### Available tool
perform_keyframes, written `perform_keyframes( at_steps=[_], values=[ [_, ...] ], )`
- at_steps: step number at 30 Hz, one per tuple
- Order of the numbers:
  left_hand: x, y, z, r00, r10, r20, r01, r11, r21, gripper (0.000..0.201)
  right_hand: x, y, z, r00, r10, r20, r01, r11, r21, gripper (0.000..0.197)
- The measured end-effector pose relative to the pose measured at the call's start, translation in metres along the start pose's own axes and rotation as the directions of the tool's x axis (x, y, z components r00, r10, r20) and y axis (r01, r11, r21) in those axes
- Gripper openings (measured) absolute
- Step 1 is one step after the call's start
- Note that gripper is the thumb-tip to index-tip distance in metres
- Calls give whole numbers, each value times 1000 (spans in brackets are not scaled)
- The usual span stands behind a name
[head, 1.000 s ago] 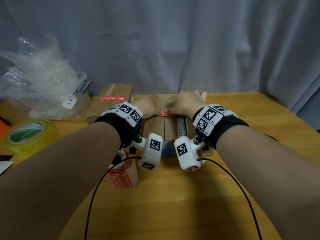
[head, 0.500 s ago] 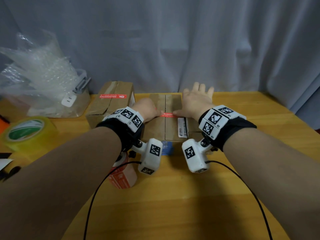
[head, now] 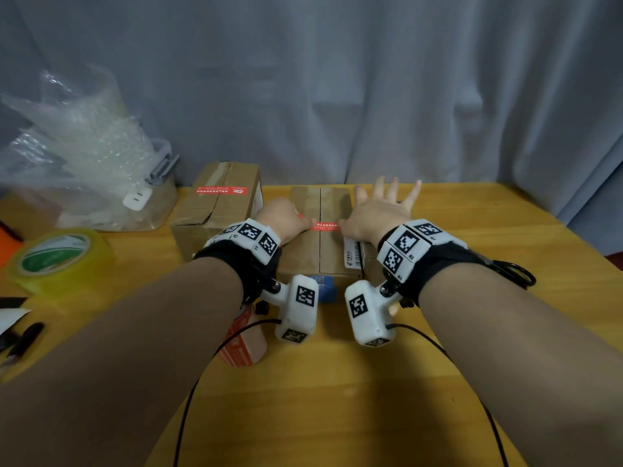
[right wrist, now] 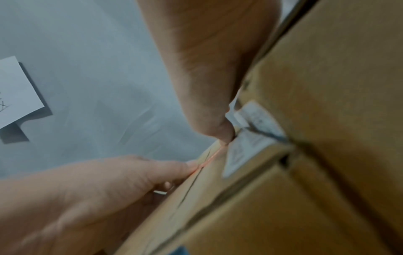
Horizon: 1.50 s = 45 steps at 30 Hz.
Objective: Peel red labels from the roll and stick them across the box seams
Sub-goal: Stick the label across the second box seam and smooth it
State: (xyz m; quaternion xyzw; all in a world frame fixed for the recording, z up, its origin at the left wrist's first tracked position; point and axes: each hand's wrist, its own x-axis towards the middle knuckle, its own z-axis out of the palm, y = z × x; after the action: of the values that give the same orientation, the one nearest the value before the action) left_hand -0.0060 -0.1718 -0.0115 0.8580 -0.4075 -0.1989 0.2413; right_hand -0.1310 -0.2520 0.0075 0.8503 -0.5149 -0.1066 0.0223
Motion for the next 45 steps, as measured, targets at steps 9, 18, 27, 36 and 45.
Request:
perform_keyframes(
  at_steps=[9, 18, 27, 36, 45],
  values=[
    [0, -5, -4, 994, -108, 12, 109, 993, -53, 63, -4, 11, 7, 909, -389, -150, 387, 921, -47, 31],
    [-24, 13, -9, 963, 249, 103, -269, 903, 334, 41, -25, 2, 10, 903, -427, -37, 412, 889, -202, 37],
    [-44, 12, -2, 914, 82, 398, -331, 718, 613, 65, -41, 2, 5, 933, -356, 47, 351, 879, -323, 57],
    [-47, 14, 2, 938, 87, 334, -303, 674, 674, 67, -47, -8, 12, 938, -347, 4, 335, 902, -274, 54],
    [-47, 11, -3, 946, 22, 324, -259, 651, 714, 79, -44, -1, 10, 953, -301, 35, 298, 911, -284, 54]
  ],
)
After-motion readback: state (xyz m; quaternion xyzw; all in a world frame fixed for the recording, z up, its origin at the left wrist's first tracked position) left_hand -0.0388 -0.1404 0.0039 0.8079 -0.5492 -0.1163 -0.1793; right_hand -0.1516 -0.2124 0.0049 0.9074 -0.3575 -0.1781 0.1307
